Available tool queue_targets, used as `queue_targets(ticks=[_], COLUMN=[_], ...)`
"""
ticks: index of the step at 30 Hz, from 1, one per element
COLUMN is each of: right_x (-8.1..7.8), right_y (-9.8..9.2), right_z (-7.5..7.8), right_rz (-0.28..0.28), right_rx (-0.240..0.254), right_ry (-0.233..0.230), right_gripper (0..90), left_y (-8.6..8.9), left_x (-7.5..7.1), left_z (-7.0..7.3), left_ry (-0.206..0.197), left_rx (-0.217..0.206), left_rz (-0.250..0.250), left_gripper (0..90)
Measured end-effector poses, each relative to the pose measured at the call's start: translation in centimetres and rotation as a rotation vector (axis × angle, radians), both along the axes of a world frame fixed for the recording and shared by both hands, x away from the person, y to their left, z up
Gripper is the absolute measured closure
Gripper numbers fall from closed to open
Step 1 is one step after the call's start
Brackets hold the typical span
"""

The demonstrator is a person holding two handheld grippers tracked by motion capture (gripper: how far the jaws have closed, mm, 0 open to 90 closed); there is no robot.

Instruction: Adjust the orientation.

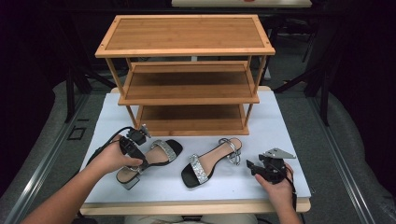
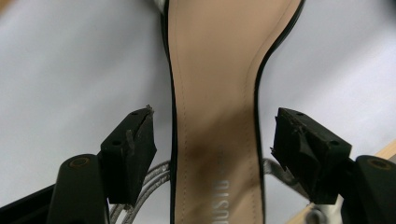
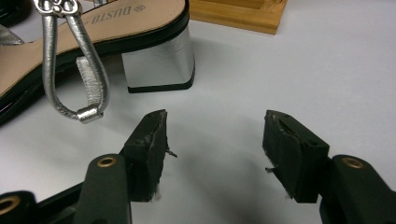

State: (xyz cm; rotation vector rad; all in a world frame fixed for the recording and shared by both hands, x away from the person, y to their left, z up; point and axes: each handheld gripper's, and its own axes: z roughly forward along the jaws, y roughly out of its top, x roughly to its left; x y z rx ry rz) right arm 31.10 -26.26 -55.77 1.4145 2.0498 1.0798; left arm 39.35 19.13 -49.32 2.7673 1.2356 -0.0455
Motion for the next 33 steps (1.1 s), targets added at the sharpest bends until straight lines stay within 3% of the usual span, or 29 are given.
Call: queue_targets(ticks=[1,5,8,13,17,18,26,27,30,33], right_x=[0.0,0.0,0.1,0.1,0.2,0.2,0.2,0.2,0.2,0.2], right_y=[0.0,0.0,0.0,0.0,0.0,0.0,-0.1,-0.1,-0.1,-0.2], right_z=[0.0,-0.1,-0.1,-0.2,-0.3,-0.3,-0.3,-0.4,-0.4,-0.4], right_rz=[0.0,0.003,0.006,0.009,0.01,0.012,0.008,0.007,0.008,0.009], right_rx=[0.0,-0.001,0.0,-0.002,0.003,0.005,0.012,0.014,0.018,0.027], right_ry=[0.0,0.004,0.008,0.013,0.015,0.018,0.018,0.021,0.022,0.022], right_gripper=[39.6,39.6,39.6,39.6,39.6,39.6,39.6,39.6,39.6,39.6], left_y=[0.0,-0.5,-0.8,-1.0,-1.2,-1.2,-1.2,-1.0,-0.8,-0.5], left_x=[0.0,0.2,0.4,0.6,0.8,1.0,0.8,0.8,0.7,0.3], left_z=[0.0,-1.0,-1.5,-1.9,-2.2,-2.2,-2.0,-1.8,-1.1,-0.6], left_ry=[0.0,0.066,0.081,0.101,0.1,0.117,0.09,0.087,0.078,0.065], left_rx=[0.0,0.028,0.062,0.07,0.102,0.101,0.112,0.086,0.088,0.063], left_rz=[0.0,-0.02,-0.04,-0.022,-0.02,-0.015,-0.014,-0.022,-0.028,-0.012], left_gripper=[29.8,32.6,33.6,36.8,41.2,41.5,42.5,42.5,42.6,42.7])
